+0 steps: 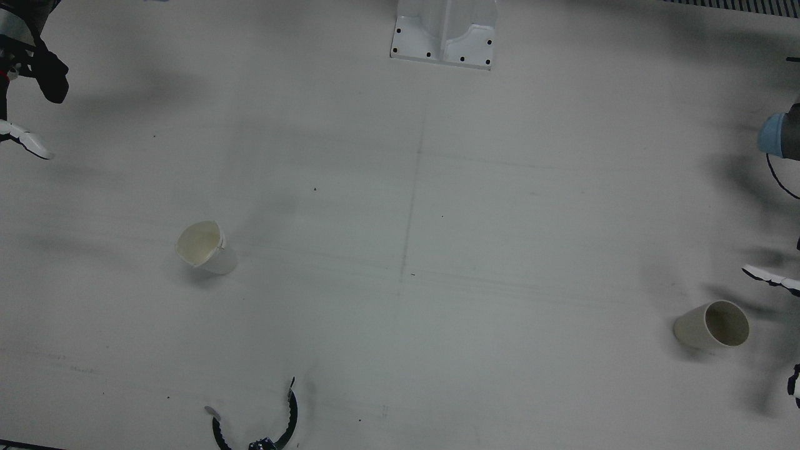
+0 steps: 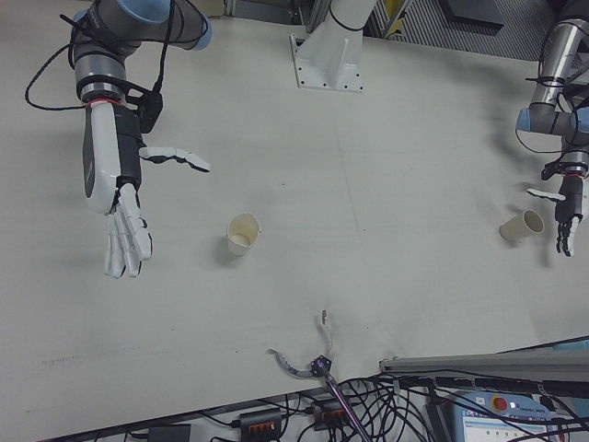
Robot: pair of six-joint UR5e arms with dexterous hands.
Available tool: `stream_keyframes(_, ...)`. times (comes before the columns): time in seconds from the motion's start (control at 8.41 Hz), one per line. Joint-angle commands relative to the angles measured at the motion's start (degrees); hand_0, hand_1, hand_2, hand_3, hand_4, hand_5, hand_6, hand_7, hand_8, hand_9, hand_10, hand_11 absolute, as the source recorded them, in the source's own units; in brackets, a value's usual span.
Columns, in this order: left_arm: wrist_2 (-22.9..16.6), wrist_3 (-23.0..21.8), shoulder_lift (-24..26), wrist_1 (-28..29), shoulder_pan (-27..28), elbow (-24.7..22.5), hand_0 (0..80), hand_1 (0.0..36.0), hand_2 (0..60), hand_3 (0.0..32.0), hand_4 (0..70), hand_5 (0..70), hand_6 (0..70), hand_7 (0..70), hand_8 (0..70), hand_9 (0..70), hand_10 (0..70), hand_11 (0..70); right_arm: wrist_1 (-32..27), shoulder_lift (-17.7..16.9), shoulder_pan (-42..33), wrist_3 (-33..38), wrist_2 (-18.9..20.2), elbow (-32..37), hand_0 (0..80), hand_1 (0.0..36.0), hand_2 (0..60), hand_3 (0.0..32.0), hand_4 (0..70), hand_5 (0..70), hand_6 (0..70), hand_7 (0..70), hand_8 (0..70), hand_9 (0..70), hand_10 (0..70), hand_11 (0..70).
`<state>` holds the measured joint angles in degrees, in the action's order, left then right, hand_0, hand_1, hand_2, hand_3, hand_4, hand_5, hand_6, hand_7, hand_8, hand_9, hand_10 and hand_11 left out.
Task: Pour water
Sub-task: 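Close the left hand fingers around the beige paper cup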
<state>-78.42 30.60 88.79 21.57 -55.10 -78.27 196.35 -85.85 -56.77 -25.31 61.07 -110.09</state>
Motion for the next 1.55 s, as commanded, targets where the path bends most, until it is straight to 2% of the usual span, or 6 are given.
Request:
stream_keyframes(0.0,1.25,0.16,2.07,0.5,2.71,1.1,64.3,11.0,0.0,0.8,13.9,0.0,1.6,0.0,0.0,0.0,2.1,5.4,0.0,-0.01,0.61,0.0,-0.08,0.58,46.2,15.0,19.1,8.8,0.0,4.7,7.6,3.1,1.8,0.2,0.0,0.0)
stream_keyframes(0.12,1.25,0.07,3.82,-0.73,2.8,1.19,77.0,14.2,0.0,0.0,16.0,0.0,2.4,0.0,0.0,0.0,2.8,6.7,0.0,-0.02,0.61,-0.09,-0.08,0.58,46.0,14.9,18.5,9.0,0.0,4.6,7.2,2.4,1.6,0.0,0.0,0.0)
stream_keyframes(0.48,1.34,-0.1,5.07,-1.53,2.8,1.1,80.0,32.9,0.0,0.0,14.8,0.0,6.4,3.0,1.2,0.0,6.0,13.5,0.0,-0.02,0.87,-0.09,-0.08,0.67,46.1,14.4,18.6,8.4,0.0,4.6,8.3,4.0,2.2,0.4,0.0,0.0)
stream_keyframes(0.71,1.25,-0.37,5.16,-1.88,3.06,1.37,80.0,31.6,0.0,0.0,14.6,0.0,7.5,4.9,1.3,0.0,6.2,13.6,0.0,0.16,1.13,-0.09,-0.08,0.67,45.9,14.1,18.2,8.4,0.0,4.5,8.2,3.7,2.4,0.6,0.0,0.0)
stream_keyframes(1.19,0.81,-0.46,5.16,-2.41,3.07,1.1,80.0,19.3,0.0,0.0,29.5,0.0,5.8,3.1,0.1,0.0,5.7,11.2,0.0,0.16,1.4,-0.09,-0.08,0.93,45.7,13.7,17.8,8.4,0.0,4.5,8.2,3.8,2.3,0.6,0.0,0.0)
stream_keyframes(1.43,0.64,-0.46,6.3,-3.37,3.24,1.19,80.0,23.2,0.0,0.0,30.8,0.0,6.4,3.7,0.2,0.0,6.3,12.3,0.0,0.07,1.4,-0.09,-0.08,0.93,45.5,13.6,17.8,8.2,0.0,4.5,8.1,3.5,2.4,0.8,0.0,0.0)
